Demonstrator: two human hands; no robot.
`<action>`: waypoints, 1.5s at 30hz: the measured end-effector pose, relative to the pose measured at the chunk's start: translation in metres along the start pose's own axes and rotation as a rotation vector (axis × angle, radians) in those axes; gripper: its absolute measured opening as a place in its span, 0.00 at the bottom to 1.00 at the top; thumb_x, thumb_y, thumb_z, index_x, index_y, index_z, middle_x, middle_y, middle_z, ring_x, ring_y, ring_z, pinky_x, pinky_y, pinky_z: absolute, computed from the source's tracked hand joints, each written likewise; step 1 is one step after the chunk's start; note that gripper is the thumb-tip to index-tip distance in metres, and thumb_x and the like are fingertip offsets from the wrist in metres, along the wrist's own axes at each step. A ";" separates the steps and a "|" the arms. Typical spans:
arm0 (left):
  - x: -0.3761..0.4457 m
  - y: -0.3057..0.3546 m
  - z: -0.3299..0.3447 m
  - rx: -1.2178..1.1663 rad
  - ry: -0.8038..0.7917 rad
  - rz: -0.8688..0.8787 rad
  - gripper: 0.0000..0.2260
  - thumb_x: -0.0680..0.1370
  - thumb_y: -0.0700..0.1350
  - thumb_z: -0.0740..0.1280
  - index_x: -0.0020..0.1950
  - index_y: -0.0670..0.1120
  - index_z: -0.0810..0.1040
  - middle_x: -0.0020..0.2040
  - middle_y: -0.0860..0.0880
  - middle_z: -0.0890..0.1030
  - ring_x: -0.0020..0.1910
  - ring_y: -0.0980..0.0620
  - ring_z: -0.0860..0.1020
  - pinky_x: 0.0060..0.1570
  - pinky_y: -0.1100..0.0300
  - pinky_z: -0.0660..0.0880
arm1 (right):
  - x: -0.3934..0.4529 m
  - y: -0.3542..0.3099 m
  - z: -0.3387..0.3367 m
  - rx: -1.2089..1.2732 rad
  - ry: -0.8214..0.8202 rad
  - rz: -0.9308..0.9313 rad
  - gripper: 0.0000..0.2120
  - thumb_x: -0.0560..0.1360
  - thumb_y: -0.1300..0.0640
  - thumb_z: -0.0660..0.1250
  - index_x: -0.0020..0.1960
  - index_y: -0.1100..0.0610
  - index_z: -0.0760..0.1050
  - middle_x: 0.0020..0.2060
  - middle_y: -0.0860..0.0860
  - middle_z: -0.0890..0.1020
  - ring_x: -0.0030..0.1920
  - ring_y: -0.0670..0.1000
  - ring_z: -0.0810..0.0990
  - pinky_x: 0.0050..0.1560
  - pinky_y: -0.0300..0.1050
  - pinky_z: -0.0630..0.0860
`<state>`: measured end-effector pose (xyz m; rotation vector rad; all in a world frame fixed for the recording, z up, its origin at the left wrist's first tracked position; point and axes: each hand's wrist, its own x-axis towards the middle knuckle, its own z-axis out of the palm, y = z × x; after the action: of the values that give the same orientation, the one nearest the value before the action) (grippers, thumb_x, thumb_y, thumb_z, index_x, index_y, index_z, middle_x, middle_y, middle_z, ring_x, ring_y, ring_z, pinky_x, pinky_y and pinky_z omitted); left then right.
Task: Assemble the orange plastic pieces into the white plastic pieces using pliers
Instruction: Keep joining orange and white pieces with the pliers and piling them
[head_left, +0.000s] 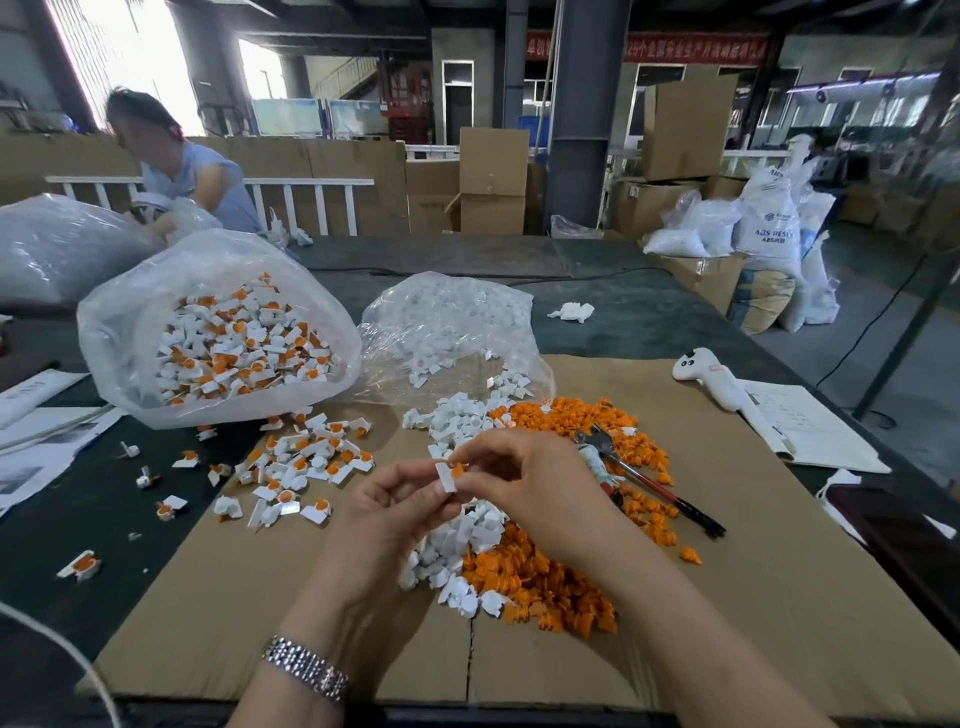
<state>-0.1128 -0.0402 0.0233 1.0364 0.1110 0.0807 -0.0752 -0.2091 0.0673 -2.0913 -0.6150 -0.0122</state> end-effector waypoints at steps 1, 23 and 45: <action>0.001 0.000 -0.002 -0.008 0.003 -0.006 0.11 0.69 0.33 0.73 0.51 0.34 0.83 0.50 0.33 0.85 0.45 0.44 0.86 0.41 0.62 0.83 | -0.001 0.001 0.000 0.013 -0.002 -0.014 0.08 0.77 0.54 0.73 0.55 0.50 0.83 0.41 0.46 0.84 0.43 0.43 0.82 0.48 0.40 0.81; -0.001 -0.001 -0.011 0.059 -0.046 -0.061 0.14 0.73 0.42 0.80 0.56 0.41 0.85 0.59 0.36 0.84 0.62 0.41 0.83 0.67 0.47 0.76 | -0.006 0.000 0.004 -0.083 0.094 -0.120 0.09 0.77 0.57 0.72 0.58 0.54 0.83 0.47 0.46 0.83 0.48 0.42 0.80 0.53 0.33 0.77; 0.004 0.013 -0.005 -0.055 0.106 -0.144 0.07 0.71 0.35 0.74 0.48 0.34 0.87 0.52 0.35 0.86 0.46 0.45 0.88 0.41 0.63 0.83 | -0.007 0.010 0.021 -0.018 0.193 -0.104 0.09 0.77 0.54 0.73 0.57 0.51 0.83 0.46 0.42 0.83 0.48 0.40 0.81 0.52 0.32 0.76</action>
<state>-0.1097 -0.0291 0.0318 0.9664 0.2773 0.0079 -0.0821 -0.2000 0.0460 -2.0438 -0.6069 -0.2761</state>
